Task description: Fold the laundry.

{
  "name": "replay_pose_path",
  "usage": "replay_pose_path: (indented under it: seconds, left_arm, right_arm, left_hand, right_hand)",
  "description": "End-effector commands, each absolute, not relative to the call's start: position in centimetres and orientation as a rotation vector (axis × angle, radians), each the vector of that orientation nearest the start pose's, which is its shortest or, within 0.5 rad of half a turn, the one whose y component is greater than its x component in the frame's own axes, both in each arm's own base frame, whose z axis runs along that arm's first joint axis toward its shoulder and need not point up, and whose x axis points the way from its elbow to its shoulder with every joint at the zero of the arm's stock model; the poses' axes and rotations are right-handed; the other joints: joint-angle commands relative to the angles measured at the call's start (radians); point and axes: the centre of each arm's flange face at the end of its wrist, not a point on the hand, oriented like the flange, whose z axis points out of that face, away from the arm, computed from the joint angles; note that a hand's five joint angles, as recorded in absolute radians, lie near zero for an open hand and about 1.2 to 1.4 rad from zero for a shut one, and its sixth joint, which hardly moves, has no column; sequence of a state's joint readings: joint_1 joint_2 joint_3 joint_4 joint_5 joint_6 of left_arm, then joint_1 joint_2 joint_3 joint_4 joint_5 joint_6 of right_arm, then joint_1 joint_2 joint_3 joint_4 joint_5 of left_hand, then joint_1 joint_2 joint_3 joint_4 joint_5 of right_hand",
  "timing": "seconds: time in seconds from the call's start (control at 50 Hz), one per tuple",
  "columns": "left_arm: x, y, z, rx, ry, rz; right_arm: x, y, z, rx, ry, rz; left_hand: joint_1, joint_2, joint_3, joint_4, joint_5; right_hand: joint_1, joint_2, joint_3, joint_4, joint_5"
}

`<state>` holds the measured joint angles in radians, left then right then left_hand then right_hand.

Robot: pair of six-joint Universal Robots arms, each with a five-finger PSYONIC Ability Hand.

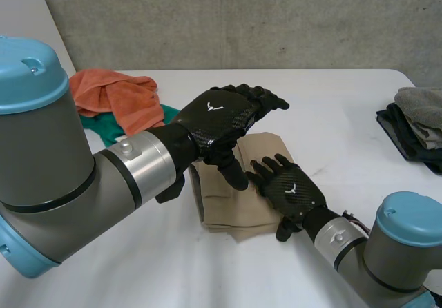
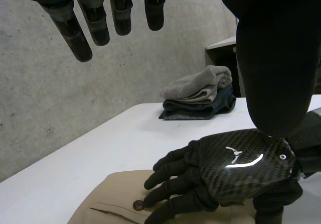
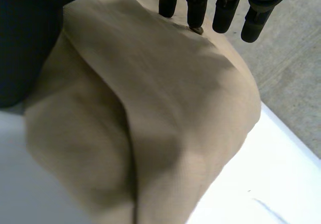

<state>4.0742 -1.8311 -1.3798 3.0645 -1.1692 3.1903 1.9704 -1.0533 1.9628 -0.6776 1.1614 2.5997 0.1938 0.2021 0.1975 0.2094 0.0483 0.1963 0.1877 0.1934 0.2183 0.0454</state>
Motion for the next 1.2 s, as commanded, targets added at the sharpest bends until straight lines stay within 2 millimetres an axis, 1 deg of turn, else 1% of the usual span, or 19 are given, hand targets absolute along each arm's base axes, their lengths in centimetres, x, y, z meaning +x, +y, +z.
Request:
replay_pose_path:
  seconds: [0.02, 0.26, 0.34, 0.36, 0.4, 0.54, 0.62, 0.64, 0.7, 0.78, 0.8, 0.84, 0.86, 0.92, 0.96, 1.0, 1.06, 1.08, 1.2]
  left_arm:
    - [-34.1, -17.9, 27.5, -0.973, -1.710, 1.489]
    - [-34.1, -17.9, 27.4, -0.971, -1.701, 1.500]
    - [-34.1, -17.9, 27.4, -0.971, -1.701, 1.500]
    - [-34.1, -17.9, 27.4, -0.971, -1.701, 1.500]
    - [-34.1, -17.9, 27.5, -0.970, -1.698, 1.503]
    - [-33.9, -17.8, 28.2, -0.965, -1.679, 1.524]
    - [-33.8, -17.7, 28.7, -0.962, -1.668, 1.538]
    - [-33.8, -17.6, 28.8, -0.962, -1.666, 1.540]
    - [-33.7, -17.6, 28.9, -0.962, -1.664, 1.542]
    - [-33.7, -17.6, 28.9, -0.961, -1.662, 1.544]
    - [-33.7, -17.6, 28.9, -0.961, -1.662, 1.544]
    - [-33.7, -17.6, 28.9, -0.961, -1.662, 1.544]
    - [-33.7, -17.6, 28.9, -0.961, -1.662, 1.544]
    - [-33.7, -17.5, 29.0, -0.961, -1.661, 1.545]
    - [-33.7, -17.5, 28.9, -0.962, -1.664, 1.542]
    - [-33.7, -17.6, 28.8, -0.962, -1.665, 1.541]
    - [-33.8, -17.6, 28.8, -0.962, -1.664, 1.542]
    - [-33.8, -17.6, 28.8, -0.961, -1.662, 1.544]
    - [-33.9, -17.7, 28.1, -0.963, -1.662, 1.541]
  right_arm:
    - [28.1, -23.3, 10.1, -1.340, 1.790, -1.881]
    - [28.9, -24.7, 10.0, -1.326, 1.765, -1.904]
    - [29.5, -25.1, 10.2, -1.313, 1.738, -1.914]
    - [29.7, -25.5, 10.5, -1.293, 1.727, -1.923]
    - [29.9, -25.9, 10.9, -1.263, 1.718, -1.936]
    - [30.4, -29.4, 15.2, -1.068, 1.642, -2.128]
    - [30.4, -30.9, 19.1, -0.956, 1.564, -2.208]
    - [29.7, -31.9, 20.5, -0.909, 1.550, -2.237]
    - [27.9, -34.0, 22.5, -0.829, 1.553, -2.287]
    - [23.9, -37.9, 25.7, -0.693, 1.565, -2.388]
    - [21.6, -39.7, 27.1, -0.631, 1.559, -2.447]
    - [19.5, -41.1, 28.3, -0.578, 1.549, -2.500]
    - [17.1, -42.5, 29.4, -0.536, 1.536, -2.544]
    - [14.0, -44.4, 30.6, -0.513, 1.504, -2.595]
    - [11.0, -46.4, 30.1, -0.503, 1.522, -2.602]
    - [7.8, -48.4, 28.2, -0.494, 1.582, -2.590]
    - [4.7, -49.7, 26.1, -0.492, 1.644, -2.575]
    - [2.8, -50.3, 24.8, -0.499, 1.684, -2.561]
    - [-2.1, -51.2, 17.5, -0.534, 1.820, -2.418]
  left_hand:
    - [0.026, 0.017, 0.022, 0.010, -0.003]
    - [0.026, 0.017, 0.022, 0.010, -0.003]
    - [0.026, 0.017, 0.022, 0.010, -0.003]
    - [0.026, 0.017, 0.022, 0.010, -0.003]
    - [0.026, 0.017, 0.022, 0.010, -0.003]
    - [0.029, 0.020, 0.025, 0.013, -0.001]
    - [0.029, 0.020, 0.025, 0.013, -0.001]
    - [0.026, 0.017, 0.022, 0.010, -0.003]
    - [0.026, 0.017, 0.022, 0.010, -0.003]
    - [0.026, 0.017, 0.022, 0.010, -0.003]
    - [0.026, 0.017, 0.022, 0.010, -0.003]
    - [0.026, 0.017, 0.022, 0.010, -0.003]
    - [0.026, 0.017, 0.022, 0.010, -0.003]
    - [0.026, 0.017, 0.022, 0.010, -0.003]
    - [0.023, 0.014, 0.019, 0.007, -0.006]
    - [0.026, 0.017, 0.022, 0.010, -0.003]
    - [0.026, 0.017, 0.022, 0.010, -0.003]
    - [0.026, 0.017, 0.022, 0.010, -0.003]
    - [0.032, 0.023, 0.028, 0.016, 0.002]
  right_hand:
    - [0.085, 0.094, 0.088, 0.063, 0.062]
    - [0.302, 0.311, 0.305, 0.280, 0.279]
    - [0.718, 0.727, 0.721, 0.696, 0.694]
    - [1.195, 1.204, 1.198, 1.173, 1.172]
    - [1.200, 1.209, 1.203, 1.178, 1.176]
    - [1.200, 1.209, 1.203, 1.178, 1.176]
    - [1.200, 1.209, 1.203, 1.178, 1.176]
    - [1.200, 1.209, 1.203, 1.178, 1.176]
    - [1.200, 1.209, 1.203, 1.178, 1.176]
    - [1.200, 1.209, 1.203, 1.178, 1.176]
    - [1.200, 1.209, 1.203, 1.178, 1.176]
    - [1.200, 1.209, 1.203, 1.178, 1.176]
    - [1.200, 1.209, 1.203, 1.178, 1.176]
    - [1.200, 1.209, 1.203, 1.178, 1.176]
    - [1.200, 1.209, 1.203, 1.178, 1.176]
    - [1.200, 1.209, 1.203, 1.178, 1.176]
    - [1.200, 1.209, 1.203, 1.178, 1.176]
    - [1.200, 1.209, 1.203, 1.178, 1.176]
    - [1.200, 1.209, 1.203, 1.178, 1.176]
